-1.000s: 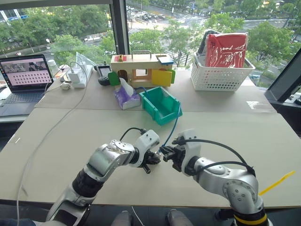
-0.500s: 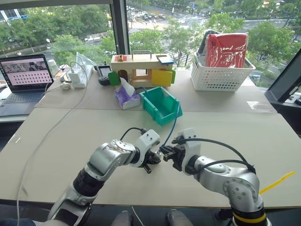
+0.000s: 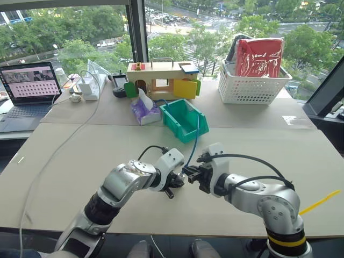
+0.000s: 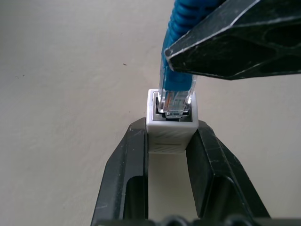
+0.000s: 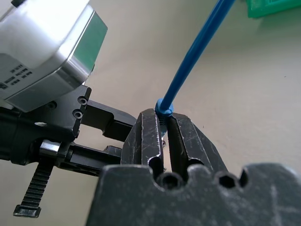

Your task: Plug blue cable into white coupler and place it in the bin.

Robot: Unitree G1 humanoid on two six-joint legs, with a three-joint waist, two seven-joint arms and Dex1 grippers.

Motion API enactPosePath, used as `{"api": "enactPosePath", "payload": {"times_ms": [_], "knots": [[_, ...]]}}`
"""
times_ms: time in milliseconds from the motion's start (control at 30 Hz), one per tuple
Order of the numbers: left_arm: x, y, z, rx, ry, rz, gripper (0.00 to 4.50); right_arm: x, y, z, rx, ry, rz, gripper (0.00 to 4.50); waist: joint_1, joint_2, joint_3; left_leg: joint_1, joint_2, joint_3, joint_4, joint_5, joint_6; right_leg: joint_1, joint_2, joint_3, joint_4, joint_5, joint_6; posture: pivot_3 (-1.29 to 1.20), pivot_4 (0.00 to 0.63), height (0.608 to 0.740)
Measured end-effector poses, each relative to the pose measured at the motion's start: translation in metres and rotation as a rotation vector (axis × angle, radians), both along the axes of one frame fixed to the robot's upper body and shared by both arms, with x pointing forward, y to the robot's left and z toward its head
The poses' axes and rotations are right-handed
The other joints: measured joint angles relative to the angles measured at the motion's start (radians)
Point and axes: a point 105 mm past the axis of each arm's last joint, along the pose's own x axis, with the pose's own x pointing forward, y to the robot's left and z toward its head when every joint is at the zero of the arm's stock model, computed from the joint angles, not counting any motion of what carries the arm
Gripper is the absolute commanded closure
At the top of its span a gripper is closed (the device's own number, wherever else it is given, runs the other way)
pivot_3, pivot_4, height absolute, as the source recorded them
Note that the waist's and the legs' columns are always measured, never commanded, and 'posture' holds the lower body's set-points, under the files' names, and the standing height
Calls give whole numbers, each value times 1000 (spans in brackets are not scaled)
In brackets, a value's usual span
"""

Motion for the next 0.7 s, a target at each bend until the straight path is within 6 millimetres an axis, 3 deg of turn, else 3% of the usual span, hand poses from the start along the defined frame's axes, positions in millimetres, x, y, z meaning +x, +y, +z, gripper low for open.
{"api": "enactPosePath", "payload": {"times_ms": [700], "knots": [[-4,-2,0,2,12,-1,3850,-1,-5,-4,-43,-11,17,4500,-2,0,0,0,0,0,0,0,0,0,0,0,-1,0,0,0,150,715]]}}
